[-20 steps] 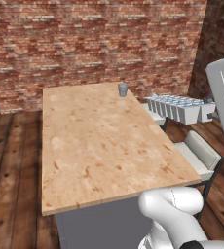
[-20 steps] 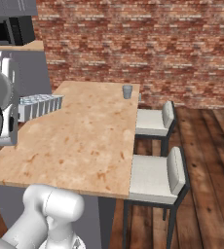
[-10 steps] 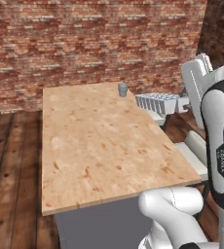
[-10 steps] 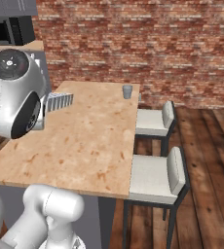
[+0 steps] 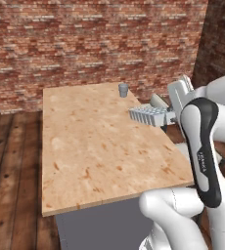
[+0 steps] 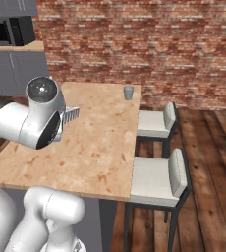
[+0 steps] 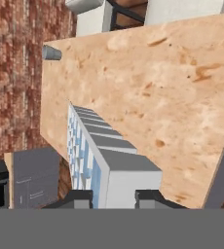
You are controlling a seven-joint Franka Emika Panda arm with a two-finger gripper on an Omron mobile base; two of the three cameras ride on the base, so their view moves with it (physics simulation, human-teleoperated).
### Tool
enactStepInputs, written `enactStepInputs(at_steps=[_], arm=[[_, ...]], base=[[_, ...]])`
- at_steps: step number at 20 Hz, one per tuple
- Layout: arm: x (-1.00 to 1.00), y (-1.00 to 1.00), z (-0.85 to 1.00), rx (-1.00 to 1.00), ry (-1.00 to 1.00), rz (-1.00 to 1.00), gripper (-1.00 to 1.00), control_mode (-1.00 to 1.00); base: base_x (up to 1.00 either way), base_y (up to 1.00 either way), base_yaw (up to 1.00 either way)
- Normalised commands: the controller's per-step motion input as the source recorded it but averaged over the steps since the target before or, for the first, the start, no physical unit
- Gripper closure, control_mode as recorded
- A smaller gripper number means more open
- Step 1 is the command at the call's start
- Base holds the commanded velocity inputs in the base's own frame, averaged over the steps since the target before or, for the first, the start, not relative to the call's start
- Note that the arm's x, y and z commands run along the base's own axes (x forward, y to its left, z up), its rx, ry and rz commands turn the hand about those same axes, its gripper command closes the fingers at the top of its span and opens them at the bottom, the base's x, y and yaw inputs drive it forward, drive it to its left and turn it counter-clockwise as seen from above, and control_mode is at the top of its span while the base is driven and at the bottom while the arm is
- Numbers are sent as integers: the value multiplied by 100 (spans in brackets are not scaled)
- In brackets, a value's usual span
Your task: Open the freezer door, pick up the ice cube tray from the freezer, and place it on the dining counter.
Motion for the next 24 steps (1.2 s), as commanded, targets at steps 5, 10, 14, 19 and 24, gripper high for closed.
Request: enactStepInputs(at_steps=[5,10,14,19,24], arm=[[26,-2,-77,0,0,4,100,-100],[20,-2,-68,0,-1,5,100,-100],[24,0,-62,0,-2,4,100,-100],[30,0,-50,0,0,4,100,-100],[39,0,-25,0,0,2,100,-100]], base=[[0,0,0],[0,0,0],[0,0,0],[0,0,0],[0,0,0]])
